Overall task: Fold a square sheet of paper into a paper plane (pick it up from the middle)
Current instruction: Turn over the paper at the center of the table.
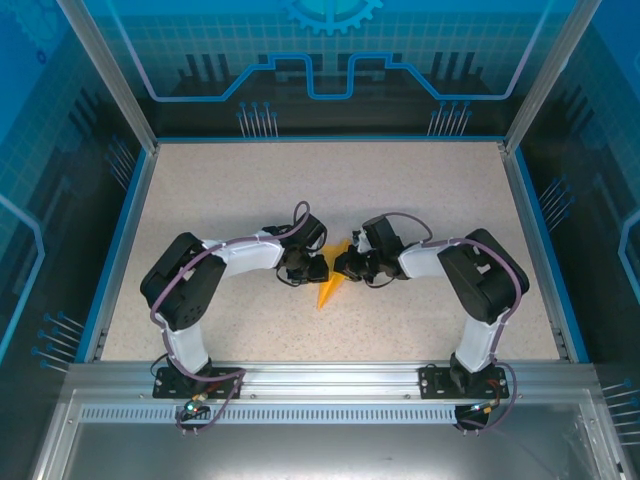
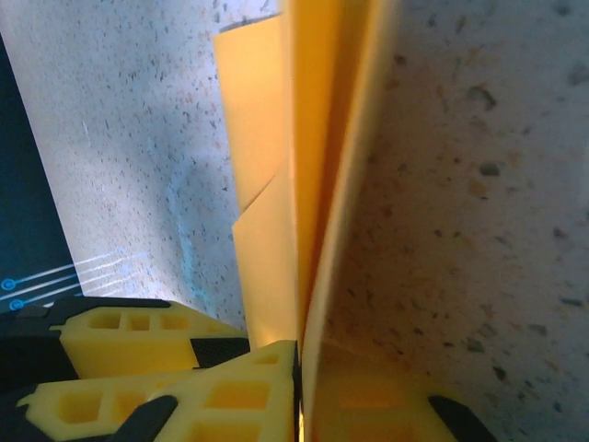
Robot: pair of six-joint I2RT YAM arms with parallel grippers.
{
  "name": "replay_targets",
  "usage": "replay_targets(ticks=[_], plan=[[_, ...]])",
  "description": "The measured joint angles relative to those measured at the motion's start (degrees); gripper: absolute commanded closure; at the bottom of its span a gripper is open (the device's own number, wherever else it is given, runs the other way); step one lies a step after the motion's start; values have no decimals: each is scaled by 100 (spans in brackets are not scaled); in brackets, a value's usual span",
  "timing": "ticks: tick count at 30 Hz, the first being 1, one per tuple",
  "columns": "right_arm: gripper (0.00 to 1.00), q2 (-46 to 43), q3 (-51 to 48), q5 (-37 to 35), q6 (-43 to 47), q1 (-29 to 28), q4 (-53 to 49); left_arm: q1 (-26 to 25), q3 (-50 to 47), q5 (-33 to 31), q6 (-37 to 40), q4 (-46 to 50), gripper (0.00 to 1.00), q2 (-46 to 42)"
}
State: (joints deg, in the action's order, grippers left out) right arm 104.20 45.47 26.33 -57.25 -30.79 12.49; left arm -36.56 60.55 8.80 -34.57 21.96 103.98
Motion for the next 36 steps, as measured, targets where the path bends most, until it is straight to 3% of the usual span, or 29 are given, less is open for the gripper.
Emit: replay_targets(ticks=[5,11,18,24,29,36], plan=[[95,-94,216,-68,339,-4,-417,0,-330,-92,-155,-188,72,-511],[94,-817,874,-691,1167,-24,-1956,0,-1104,-811,-452,-426,68,-1989],[93,-1530,2107,-2693,1987,-581,-4404,20,-1711,-1803,-719,-328,61,-3189],[91,-1530,2879,-4732,1777,-1416,-6457,107,-2277,-2474,-1016,-116,53,-4116],[92,-1019,3659,-5836,1333,-1917,-7897,155,-2583,-2894,-1182,-59,49,-4592],[91,966,5125,-6404,793,-2262,-9134,238,-2763,-3257,-1259,94,47,-4996]])
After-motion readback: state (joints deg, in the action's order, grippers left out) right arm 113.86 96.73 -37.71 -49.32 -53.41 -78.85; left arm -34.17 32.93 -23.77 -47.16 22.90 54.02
